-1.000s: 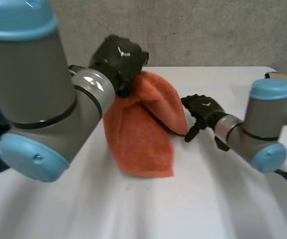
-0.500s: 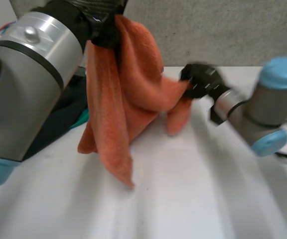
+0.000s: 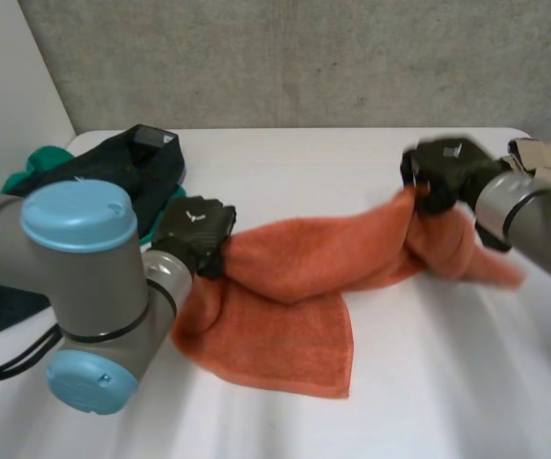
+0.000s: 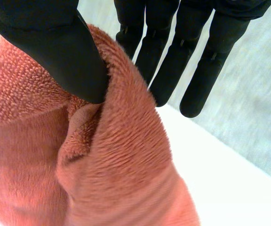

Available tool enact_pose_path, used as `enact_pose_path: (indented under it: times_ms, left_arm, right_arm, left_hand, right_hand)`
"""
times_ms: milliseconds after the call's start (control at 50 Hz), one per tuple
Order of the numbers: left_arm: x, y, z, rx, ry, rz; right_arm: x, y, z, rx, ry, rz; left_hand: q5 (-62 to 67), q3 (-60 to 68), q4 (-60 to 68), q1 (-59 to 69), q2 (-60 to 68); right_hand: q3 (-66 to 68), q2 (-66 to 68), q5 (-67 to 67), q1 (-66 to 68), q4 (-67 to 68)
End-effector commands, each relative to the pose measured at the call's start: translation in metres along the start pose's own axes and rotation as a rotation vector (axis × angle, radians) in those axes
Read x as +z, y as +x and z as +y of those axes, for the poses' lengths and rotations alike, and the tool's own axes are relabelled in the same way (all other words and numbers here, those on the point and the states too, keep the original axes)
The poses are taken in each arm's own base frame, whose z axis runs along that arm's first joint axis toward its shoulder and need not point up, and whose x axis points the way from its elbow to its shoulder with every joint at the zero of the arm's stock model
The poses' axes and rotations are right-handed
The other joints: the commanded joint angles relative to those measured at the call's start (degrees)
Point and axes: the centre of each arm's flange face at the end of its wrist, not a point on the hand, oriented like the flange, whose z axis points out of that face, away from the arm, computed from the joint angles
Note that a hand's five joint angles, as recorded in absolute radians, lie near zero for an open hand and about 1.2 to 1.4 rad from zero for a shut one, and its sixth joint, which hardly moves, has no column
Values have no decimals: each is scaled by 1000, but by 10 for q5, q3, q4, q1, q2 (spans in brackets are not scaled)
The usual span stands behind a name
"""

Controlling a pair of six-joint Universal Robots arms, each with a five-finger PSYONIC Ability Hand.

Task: Fold the laundry.

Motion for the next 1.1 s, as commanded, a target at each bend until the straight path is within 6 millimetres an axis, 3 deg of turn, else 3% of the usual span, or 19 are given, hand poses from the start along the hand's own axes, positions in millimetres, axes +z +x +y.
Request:
enact_pose_path:
  times_ms: [20,40,80,100,120,160,180,220,280,400,480,500,560,620,640,740,820,960,1100]
  left_arm:
    - [31,-15,-22,14,93,-53]
    - [38,-21,-31,16,132,-72]
    - [61,-44,-72,22,302,-152]
    - [63,-50,-83,23,346,-171]
    - [67,-67,-123,22,506,-234]
    - [66,-79,-152,17,638,-282]
    - [62,-88,-182,12,798,-331]
    - [57,-94,-200,2,920,-371]
    - [38,-103,-228,-9,1113,-437]
    - [34,-91,-191,1,959,-388]
    - [41,-76,-138,13,758,-332]
    - [42,-70,-116,17,674,-311]
    - [42,-61,-82,25,553,-276]
    - [35,-48,-42,33,410,-228]
    - [34,-46,-33,36,381,-220]
    - [7,-19,22,91,141,-116]
    - [-14,-2,36,164,34,-45]
    - [-38,-11,16,218,-7,-35]
    - [-34,-46,-11,201,25,-114]
  right_arm:
    - [13,4,21,-243,-95,51]
    - [21,13,1,-277,-2,109]
    - [30,24,-22,-301,128,181]
    - [37,33,-46,-313,267,248]
    - [39,40,-63,-314,363,294]
    - [40,51,-87,-313,519,366]
    - [37,60,-111,-315,673,435]
    - [27,68,-138,-302,844,500]
    - [20,68,-151,-298,900,511]
    - [23,62,-132,-281,768,440]
    - [29,47,-96,-258,591,303]
    - [30,38,-79,-244,508,239]
    - [30,25,-45,-215,356,157]
    - [31,14,-14,-199,230,110]
    - [30,9,7,-200,146,84]
    - [17,-9,52,-245,-53,12]
    - [7,-15,68,-259,-126,-13]
    - [-4,-14,85,-240,-183,-23]
    - [-10,-17,88,-224,-195,-35]
  left_hand:
    - [137,117,112,157,115]
    - [137,117,112,157,115]
    - [137,117,112,157,115]
    - [137,117,112,157,115]
    - [137,117,112,157,115]
    - [137,117,112,157,115]
    - [137,117,112,157,115]
    - [137,117,112,157,115]
    - [137,117,112,157,115]
    - [137,117,112,157,115]
    - [137,117,112,157,115]
    - [137,117,112,157,115]
    - [137,117,112,157,115]
    - [137,117,112,157,115]
    - [137,117,112,157,115]
    - [137,117,112,157,115]
    - [-14,-34,-39,6,-36]
    - [-441,-461,-466,-421,-463]
    - [-507,-527,-532,-487,-529]
  right_hand:
    - [122,126,142,167,116]
    - [122,126,142,167,116]
    - [122,126,142,167,116]
    - [122,126,142,167,116]
    - [122,126,142,167,116]
    - [122,126,142,167,116]
    - [122,126,142,167,116]
    - [122,126,142,167,116]
    - [122,126,142,167,116]
    - [122,126,142,167,116]
    - [122,126,142,167,116]
    - [122,126,142,167,116]
    - [122,126,142,167,116]
    - [122,126,142,167,116]
    - [122,126,142,167,116]
    - [122,126,142,167,116]
    - [122,126,142,167,116]
    - [122,126,142,167,116]
    - [122,126,142,167,116]
